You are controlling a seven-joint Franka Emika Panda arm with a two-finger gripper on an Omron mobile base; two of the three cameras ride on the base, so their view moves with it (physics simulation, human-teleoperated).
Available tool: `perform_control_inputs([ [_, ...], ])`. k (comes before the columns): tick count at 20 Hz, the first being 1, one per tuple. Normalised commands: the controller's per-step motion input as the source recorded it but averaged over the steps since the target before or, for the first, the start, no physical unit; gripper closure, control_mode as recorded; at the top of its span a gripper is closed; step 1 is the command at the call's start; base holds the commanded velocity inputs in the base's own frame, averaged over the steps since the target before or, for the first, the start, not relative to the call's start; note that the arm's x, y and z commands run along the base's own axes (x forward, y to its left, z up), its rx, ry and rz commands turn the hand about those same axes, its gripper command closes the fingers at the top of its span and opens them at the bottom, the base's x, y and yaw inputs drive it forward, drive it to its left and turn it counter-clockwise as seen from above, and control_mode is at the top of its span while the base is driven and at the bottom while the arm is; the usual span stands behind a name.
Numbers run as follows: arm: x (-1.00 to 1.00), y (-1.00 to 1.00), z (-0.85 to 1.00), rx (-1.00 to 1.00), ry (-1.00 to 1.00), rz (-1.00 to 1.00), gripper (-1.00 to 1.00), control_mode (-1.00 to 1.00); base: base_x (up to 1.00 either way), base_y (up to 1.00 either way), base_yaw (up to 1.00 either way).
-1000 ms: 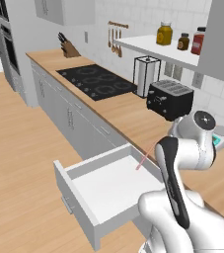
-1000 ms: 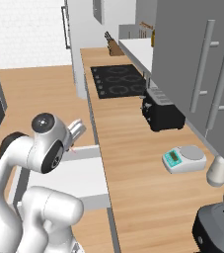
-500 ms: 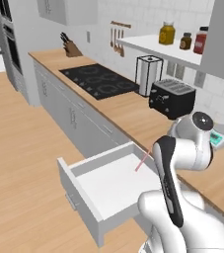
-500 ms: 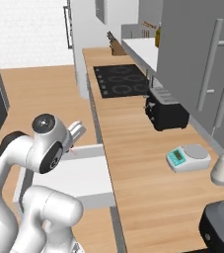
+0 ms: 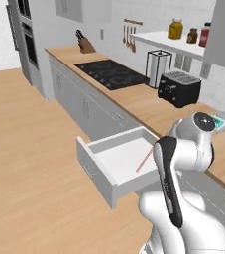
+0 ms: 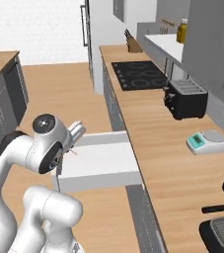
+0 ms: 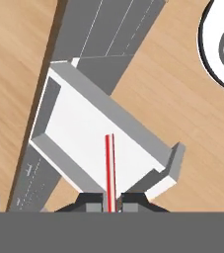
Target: Take a straw from the drawer in front and place it inside the glass cup on the dining counter.
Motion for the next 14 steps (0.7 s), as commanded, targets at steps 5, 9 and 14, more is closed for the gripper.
perform_control_inputs([
  [5,0.00,0.00,0.00,0.00,0.00,0.00,1.00,1.00,-0.41,0.75,0.26],
  [9,0.00,0.00,0.00,0.00,0.00,0.00,1.00,1.00,-0.48,0.73,0.27],
  [14,0.00,0.00,0.00,0.00,0.00,0.00,1.00,1.00,-0.48,0.80,0.19],
])
